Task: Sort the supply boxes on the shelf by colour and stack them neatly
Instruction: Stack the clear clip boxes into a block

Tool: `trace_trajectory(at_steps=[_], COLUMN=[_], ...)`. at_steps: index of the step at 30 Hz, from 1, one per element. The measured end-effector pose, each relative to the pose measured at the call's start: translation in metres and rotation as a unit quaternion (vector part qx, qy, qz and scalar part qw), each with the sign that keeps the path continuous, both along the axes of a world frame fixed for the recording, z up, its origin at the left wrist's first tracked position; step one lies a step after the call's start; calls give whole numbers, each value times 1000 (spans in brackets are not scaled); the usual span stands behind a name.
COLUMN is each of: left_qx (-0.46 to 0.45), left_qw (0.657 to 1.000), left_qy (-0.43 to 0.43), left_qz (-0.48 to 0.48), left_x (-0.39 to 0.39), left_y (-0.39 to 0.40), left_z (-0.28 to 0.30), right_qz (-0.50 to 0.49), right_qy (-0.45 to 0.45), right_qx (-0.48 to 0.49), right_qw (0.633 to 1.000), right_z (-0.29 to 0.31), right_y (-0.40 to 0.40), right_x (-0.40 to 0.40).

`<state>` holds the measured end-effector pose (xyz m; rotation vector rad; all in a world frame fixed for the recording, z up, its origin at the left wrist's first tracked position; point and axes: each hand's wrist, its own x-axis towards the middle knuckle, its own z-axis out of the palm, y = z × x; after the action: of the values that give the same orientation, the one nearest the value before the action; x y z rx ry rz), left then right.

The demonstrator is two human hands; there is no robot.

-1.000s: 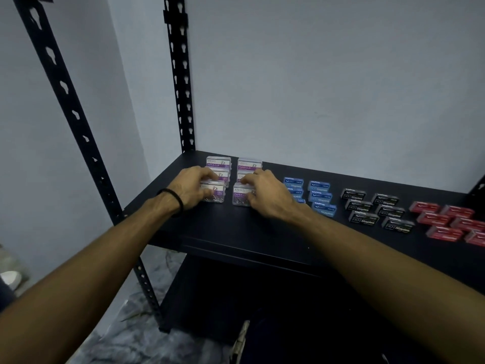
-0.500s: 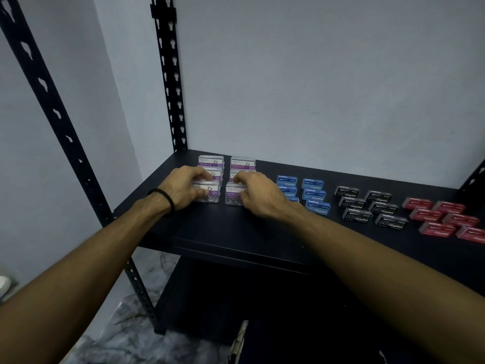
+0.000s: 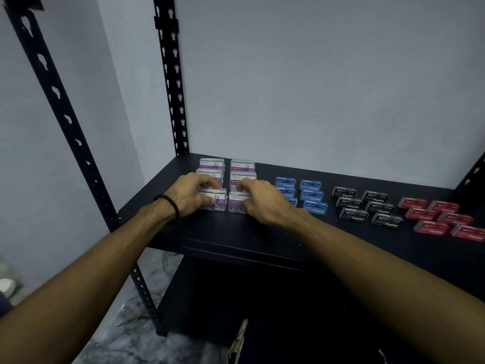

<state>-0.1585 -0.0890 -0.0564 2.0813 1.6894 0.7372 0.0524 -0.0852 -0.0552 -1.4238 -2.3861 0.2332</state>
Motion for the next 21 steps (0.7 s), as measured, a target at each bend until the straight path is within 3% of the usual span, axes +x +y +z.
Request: trace_trajectory(at_steps=[21], left_qx=[-10], left_qw=[999], left_qy=[-18], left_qz=[-34], left_x=[12], left_y=[-18], left_z=[1], right_qz=[8], right_qy=[0], right_qx=[6], right_qw=[1000], right_z=[3], right_y=[-29], right_x=[14])
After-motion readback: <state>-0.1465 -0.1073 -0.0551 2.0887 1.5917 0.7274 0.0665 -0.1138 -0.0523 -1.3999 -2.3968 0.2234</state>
